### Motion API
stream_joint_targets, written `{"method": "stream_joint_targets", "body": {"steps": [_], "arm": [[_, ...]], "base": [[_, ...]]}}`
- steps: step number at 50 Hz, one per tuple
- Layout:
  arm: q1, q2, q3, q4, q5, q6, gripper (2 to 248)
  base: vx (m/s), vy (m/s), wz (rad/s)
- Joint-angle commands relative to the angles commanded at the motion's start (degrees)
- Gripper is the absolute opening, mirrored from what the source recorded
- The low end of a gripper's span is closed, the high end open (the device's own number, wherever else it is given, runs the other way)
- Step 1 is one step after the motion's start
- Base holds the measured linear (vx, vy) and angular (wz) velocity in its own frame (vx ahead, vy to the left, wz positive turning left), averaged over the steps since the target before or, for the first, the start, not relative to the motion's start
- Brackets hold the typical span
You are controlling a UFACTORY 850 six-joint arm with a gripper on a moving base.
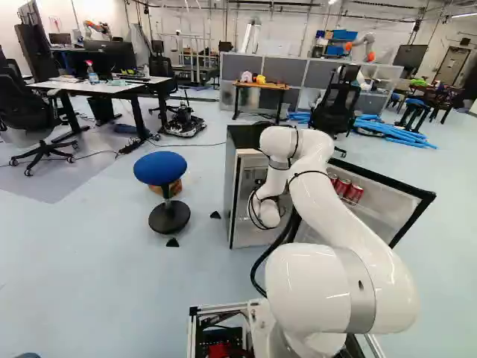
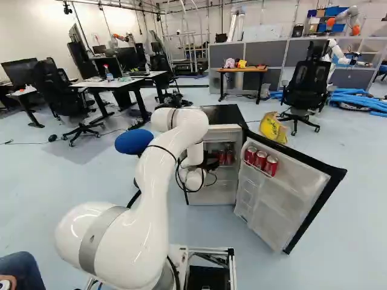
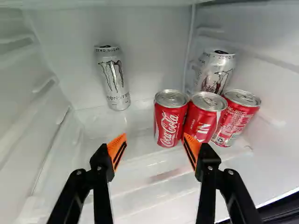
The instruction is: Grab a drink from the fridge
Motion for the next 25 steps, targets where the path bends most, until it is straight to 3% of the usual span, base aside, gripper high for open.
{"method": "stream_joint_targets", "body": {"steps": [25], "arm": [[0.1,-0.9,-1.7,0.0,0.4,0.0,178]], "base": [[0.000,0.000,0.000]]}}
